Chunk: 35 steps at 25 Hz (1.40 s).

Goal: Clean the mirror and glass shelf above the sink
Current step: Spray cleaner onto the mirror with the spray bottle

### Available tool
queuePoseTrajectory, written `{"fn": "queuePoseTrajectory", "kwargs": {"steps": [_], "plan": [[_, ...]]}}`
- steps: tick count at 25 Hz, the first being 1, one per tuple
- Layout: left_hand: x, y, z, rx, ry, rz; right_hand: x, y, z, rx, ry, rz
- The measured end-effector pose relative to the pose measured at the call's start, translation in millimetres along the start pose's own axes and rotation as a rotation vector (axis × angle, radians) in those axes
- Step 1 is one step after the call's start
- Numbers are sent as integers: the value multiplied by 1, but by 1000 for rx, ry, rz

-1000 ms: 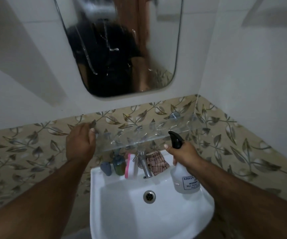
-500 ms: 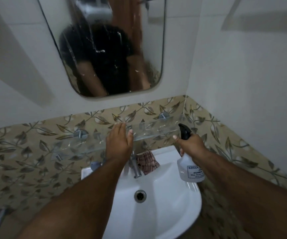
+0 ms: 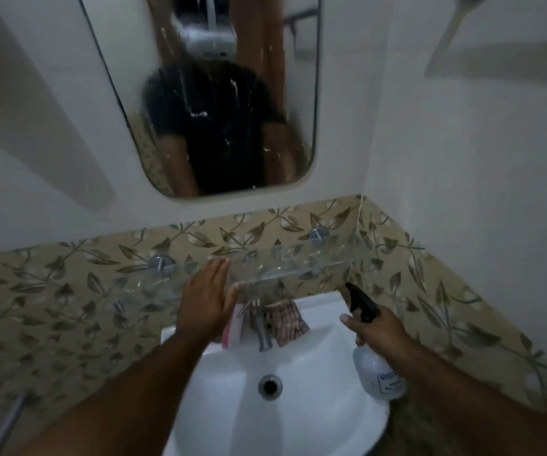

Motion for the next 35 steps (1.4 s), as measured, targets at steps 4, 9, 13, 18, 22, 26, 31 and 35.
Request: {"fn": "queuePoseTrajectory", "kwargs": {"steps": [4, 9, 13, 18, 22, 26, 31, 35], "plan": [[-6, 43, 14, 60, -56, 76, -14, -35, -37, -5, -66, -21], [33, 101, 86, 6, -297, 191, 32, -23, -68, 141, -212, 95], [63, 100, 125, 68, -310, 99, 77, -21, -82, 169, -274, 43], [-47, 34, 3, -127, -1, -92, 113, -43, -96, 205, -310, -12], [-102, -7, -86, -217, 315, -128, 127, -67, -102, 200, -383, 5], [-108, -20, -145, -311, 474, 56, 152, -81, -109, 253, -364, 17], [-112, -38, -202, -602, 652, 602, 146, -83, -101, -22, -239, 72], [-94, -55, -233, -1207, 663, 1295, 95, -100, -96, -204, -386, 1]]}}
Point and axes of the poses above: each hand's wrist, its own x-axis towards the middle knuckle, its own z-axis out of the back of the hand, y = z × x, the point moved 4 cm from there along x, towards the middle knuckle, and after that the axes turned 11 degrees about z, right-handed, at the moved point
